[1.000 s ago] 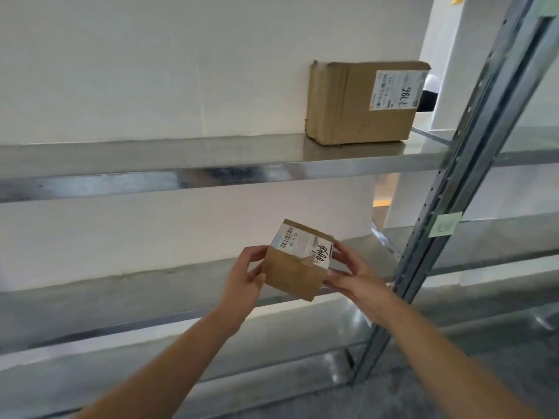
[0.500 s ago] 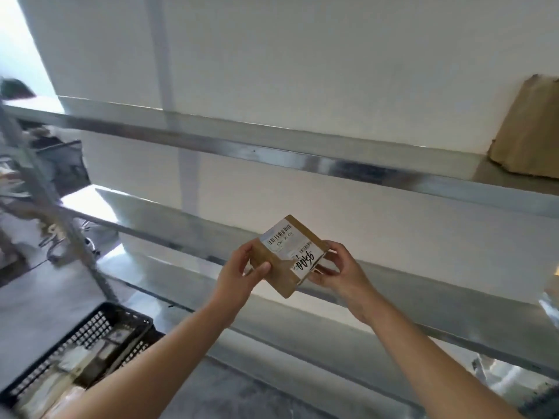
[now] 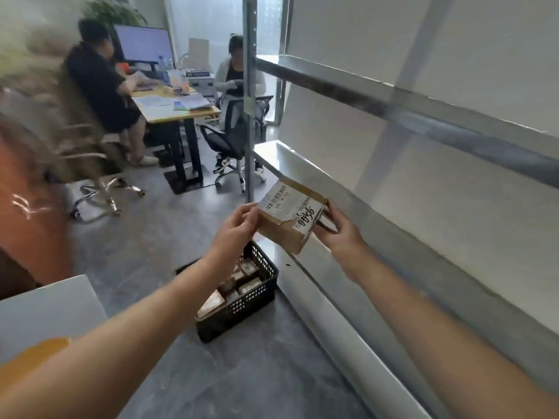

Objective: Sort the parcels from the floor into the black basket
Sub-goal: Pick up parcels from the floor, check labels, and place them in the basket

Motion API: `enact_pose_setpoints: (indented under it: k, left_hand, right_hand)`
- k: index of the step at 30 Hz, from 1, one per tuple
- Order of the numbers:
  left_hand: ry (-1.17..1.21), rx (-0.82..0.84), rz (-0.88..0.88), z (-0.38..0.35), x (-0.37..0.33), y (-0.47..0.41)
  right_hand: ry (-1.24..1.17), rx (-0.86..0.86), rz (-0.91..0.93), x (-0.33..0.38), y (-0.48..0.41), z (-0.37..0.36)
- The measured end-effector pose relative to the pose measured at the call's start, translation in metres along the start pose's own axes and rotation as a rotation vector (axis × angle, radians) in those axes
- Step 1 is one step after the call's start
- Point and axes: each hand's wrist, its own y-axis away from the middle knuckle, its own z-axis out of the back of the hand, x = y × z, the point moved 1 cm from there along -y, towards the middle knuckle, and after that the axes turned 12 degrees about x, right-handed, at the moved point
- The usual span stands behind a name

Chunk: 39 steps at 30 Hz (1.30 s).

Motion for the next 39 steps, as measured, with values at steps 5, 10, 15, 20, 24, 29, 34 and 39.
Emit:
enact_pose_setpoints:
  k: [5, 10, 15, 20, 24, 29, 34, 39]
  left_hand:
    - [0.061, -0.14, 0.016, 0.094, -0.008, -0.01]
    - [0.056, -0.232, 0.071, 0.146, 0.0, -0.015]
    - [0.06, -0.335, 0.127, 0.171, 0.014, -0.027]
    - [0.014, -0.378, 0.213, 0.185, 0.027, -0.057]
    - [-0.006, -0.435, 0.291, 0.195, 0.05, -0.104]
    - [-0.034, -0.482, 0.421, 0.195, 0.088, -0.167]
    - [0.04, -0.583, 0.52, 0.192, 0.137, -0.226]
    - [0.118, -0.611, 0.634, 0.197, 0.208, -0.256]
  right_hand:
    - [-0.016, 0.094, -0.008, 0.003, -0.077, -0.075]
    - [-0.06, -0.003, -0.098, -0.011, -0.126, -0.132]
    - [-0.087, 0.053, -0.154, -0.024, -0.167, -0.157]
    - [-0.093, 0.129, -0.261, -0.054, -0.219, -0.16]
    - [-0.087, 0.232, -0.32, -0.081, -0.266, -0.146]
    - [-0.087, 0.309, -0.386, -0.123, -0.326, -0.123]
    - [-0.084, 0.349, -0.514, -0.186, -0.371, -0.107]
    - [-0.066, 0.362, -0.668, -0.266, -0.396, -0.102]
